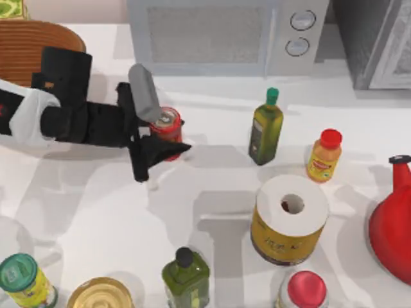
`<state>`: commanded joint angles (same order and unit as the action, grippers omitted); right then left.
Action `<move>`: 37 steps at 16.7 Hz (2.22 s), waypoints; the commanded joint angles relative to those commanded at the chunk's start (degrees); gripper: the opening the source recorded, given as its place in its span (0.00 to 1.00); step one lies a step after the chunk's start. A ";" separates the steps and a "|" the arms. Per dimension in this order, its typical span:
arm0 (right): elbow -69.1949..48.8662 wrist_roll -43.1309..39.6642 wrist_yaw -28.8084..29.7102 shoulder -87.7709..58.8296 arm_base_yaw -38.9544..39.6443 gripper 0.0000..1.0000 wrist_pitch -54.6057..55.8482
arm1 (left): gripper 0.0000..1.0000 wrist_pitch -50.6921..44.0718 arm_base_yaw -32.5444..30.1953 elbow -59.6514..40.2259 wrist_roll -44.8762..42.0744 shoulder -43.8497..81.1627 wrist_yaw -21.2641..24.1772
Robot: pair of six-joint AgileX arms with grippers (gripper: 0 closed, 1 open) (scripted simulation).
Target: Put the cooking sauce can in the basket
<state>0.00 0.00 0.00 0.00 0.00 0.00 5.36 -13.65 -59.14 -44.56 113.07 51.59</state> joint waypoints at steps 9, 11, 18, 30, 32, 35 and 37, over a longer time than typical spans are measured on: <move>0.00 0.00 0.00 0.00 0.00 1.00 0.00 | 0.00 -12.19 11.04 -9.17 30.45 -21.05 -35.74; 0.00 0.00 0.00 0.00 0.00 1.00 0.00 | 0.00 -15.58 14.91 -10.97 35.89 -24.17 -41.91; 0.00 0.00 0.00 0.00 0.00 1.00 0.00 | 0.00 -19.13 19.17 -12.73 40.78 -26.76 -47.01; 0.00 0.00 0.00 0.00 0.00 1.00 0.00 | 0.00 -9.16 18.57 -13.84 40.98 -15.71 -47.38; 0.00 0.00 0.00 0.00 0.00 1.00 0.00 | 0.00 -9.16 18.57 -13.84 40.98 -15.71 -47.38; 0.00 0.00 0.00 0.00 0.00 1.00 0.00 | 0.23 -9.16 18.57 -13.84 40.98 -15.71 -47.38; 0.00 0.00 0.00 0.00 0.00 1.00 0.00 | 0.38 -9.16 18.57 -13.84 40.98 -15.71 -47.38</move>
<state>0.00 0.00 0.00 0.00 0.00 0.00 -3.80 4.92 -72.98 -3.57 97.36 4.21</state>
